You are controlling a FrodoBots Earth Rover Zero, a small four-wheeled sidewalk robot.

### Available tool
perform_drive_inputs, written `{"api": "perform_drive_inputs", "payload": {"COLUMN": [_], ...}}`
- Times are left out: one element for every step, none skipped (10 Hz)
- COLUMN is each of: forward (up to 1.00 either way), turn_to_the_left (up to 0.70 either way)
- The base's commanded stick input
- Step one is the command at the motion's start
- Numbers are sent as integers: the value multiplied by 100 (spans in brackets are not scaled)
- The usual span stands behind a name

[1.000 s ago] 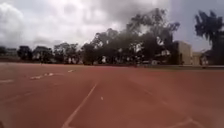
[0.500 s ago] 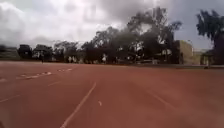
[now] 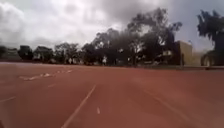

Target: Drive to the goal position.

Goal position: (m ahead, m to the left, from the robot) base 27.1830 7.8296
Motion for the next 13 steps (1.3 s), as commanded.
{"api": "perform_drive_inputs", "payload": {"forward": [60,60,60,60,60,60,60,60,60,60,60,60,60], "turn_to_the_left": [0,0,0,0,0,0,0,0,0,0,0,0,0]}}
